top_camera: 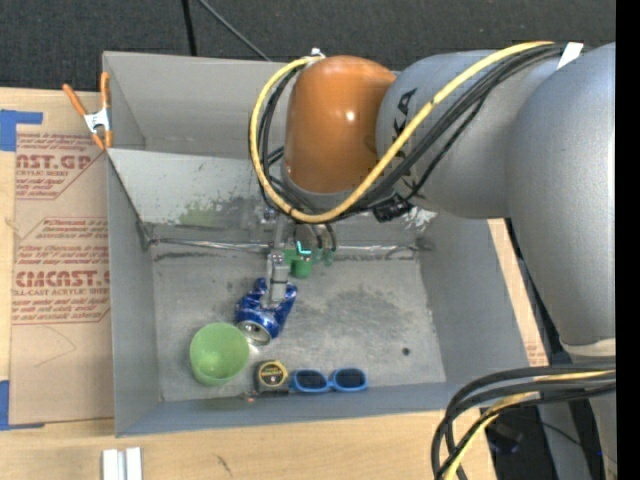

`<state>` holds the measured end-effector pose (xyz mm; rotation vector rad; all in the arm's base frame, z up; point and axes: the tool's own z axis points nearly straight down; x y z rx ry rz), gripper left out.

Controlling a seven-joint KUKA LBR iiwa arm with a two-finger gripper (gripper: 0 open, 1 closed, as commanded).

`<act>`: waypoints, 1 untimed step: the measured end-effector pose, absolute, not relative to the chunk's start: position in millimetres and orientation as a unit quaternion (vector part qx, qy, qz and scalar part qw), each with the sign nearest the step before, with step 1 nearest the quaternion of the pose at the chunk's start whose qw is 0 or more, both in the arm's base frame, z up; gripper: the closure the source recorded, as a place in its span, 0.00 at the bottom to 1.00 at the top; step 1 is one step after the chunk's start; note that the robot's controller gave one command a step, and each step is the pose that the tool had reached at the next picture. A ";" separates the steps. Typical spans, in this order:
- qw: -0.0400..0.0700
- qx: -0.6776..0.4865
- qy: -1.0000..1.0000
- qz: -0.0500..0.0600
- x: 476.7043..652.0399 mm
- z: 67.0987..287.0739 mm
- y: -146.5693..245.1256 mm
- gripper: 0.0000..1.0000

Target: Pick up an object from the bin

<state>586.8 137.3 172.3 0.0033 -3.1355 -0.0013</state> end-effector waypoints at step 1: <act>0.001 0.257 -0.966 0.000 568.0 130.4 110.7 0.00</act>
Offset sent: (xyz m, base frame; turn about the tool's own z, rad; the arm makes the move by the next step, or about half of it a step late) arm -0.0182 -0.0263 -0.0402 -0.5187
